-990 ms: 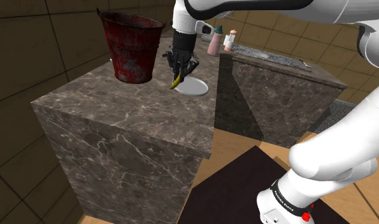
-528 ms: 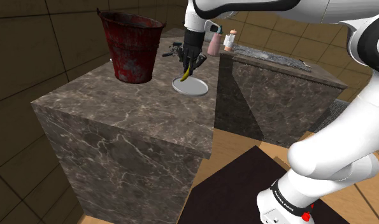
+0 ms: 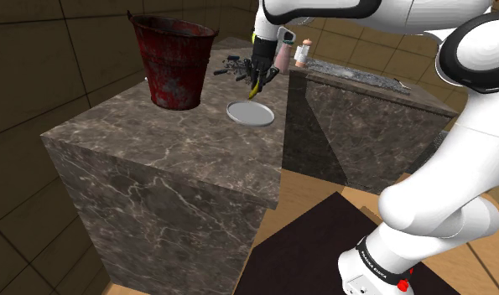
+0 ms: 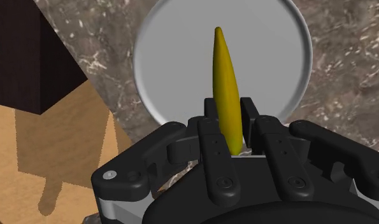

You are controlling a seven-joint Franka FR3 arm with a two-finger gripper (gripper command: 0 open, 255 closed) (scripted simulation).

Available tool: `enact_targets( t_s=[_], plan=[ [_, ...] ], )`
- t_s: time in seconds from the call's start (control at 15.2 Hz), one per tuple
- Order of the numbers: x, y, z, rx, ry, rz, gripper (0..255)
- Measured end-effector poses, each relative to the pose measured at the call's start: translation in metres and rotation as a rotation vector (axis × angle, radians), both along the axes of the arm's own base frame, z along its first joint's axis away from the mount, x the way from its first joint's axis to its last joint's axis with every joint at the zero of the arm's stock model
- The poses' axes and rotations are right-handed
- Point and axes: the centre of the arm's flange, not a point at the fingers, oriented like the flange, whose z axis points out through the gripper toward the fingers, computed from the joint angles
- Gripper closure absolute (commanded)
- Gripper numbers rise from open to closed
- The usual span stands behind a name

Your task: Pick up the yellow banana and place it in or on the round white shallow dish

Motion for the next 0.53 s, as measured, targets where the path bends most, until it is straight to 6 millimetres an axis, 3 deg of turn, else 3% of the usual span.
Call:
enact_targets(
  t_s=[0.53],
  plan=[
    [0.000, -0.004, -0.041, 0.000, 0.000, 0.001, 255]
  ],
)
